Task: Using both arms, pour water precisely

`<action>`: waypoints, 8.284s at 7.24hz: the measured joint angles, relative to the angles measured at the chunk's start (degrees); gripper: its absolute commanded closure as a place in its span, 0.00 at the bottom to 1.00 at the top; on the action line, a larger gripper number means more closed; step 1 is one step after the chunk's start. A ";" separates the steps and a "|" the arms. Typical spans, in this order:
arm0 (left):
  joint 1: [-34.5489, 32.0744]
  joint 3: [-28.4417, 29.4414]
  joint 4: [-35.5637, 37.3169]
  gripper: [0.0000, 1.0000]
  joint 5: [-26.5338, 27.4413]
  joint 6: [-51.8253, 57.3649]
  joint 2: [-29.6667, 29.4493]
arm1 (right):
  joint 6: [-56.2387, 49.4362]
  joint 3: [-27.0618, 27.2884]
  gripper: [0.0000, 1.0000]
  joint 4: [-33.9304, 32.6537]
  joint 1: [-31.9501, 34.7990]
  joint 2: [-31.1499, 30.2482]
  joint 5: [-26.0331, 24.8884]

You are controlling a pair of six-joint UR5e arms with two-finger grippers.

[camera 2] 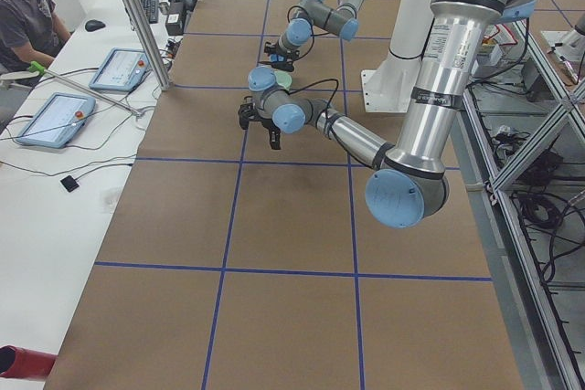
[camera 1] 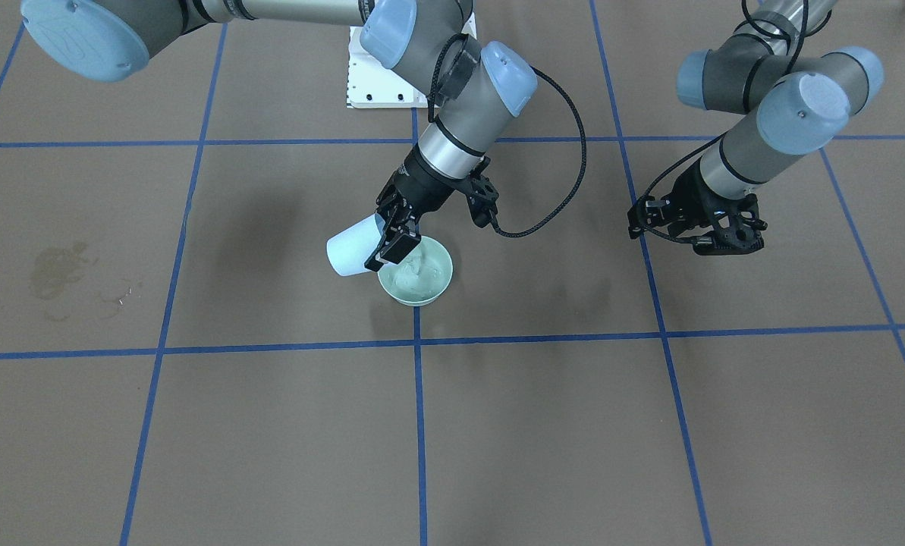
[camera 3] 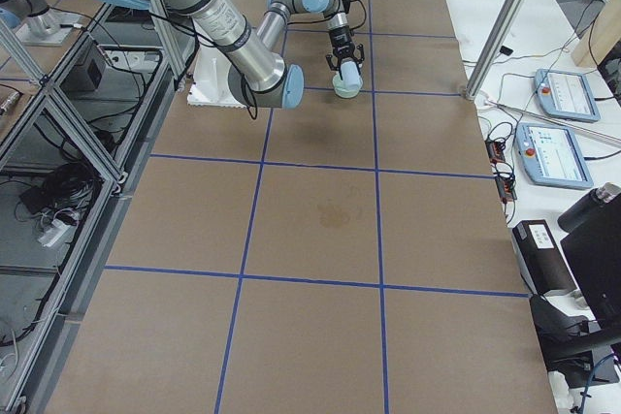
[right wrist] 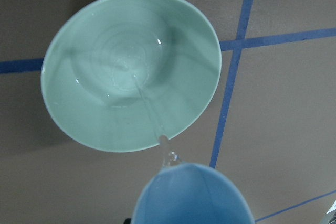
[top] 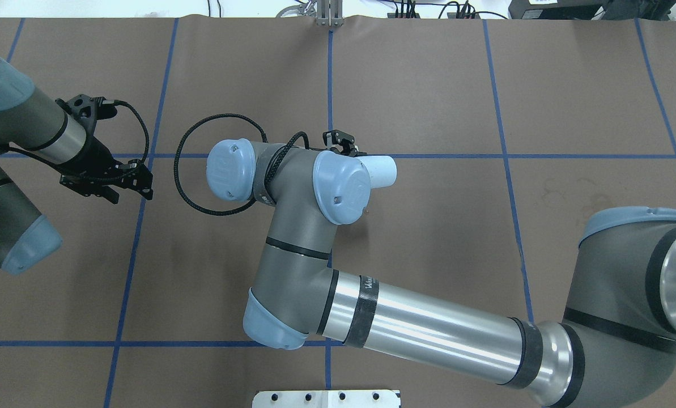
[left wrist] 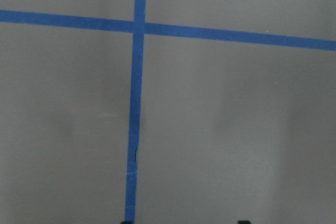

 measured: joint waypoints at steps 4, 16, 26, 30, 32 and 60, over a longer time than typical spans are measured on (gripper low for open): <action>-0.02 -0.24 -0.08 0.27 -0.06 -0.03 0.75 | -2.17 -1.68 1.00 -2.31 -0.97 0.97 -4.00; 0.05 -1.54 0.04 0.26 0.02 0.29 0.72 | 13.30 9.51 1.00 4.40 1.21 -8.06 -2.84; 0.14 -7.15 0.62 0.26 0.88 -3.35 -1.00 | 59.11 38.96 1.00 63.17 20.31 -70.45 24.83; 0.07 -7.82 0.69 0.26 0.88 -3.36 -0.65 | 73.27 32.27 1.00 82.28 20.68 -78.53 15.93; 0.07 -8.20 0.71 0.26 0.88 -3.37 -0.42 | 79.80 30.56 1.00 83.52 20.50 -78.19 12.38; 0.35 -10.13 5.01 0.24 0.87 -4.31 -1.37 | 79.72 27.01 0.00 83.38 29.21 -75.14 22.05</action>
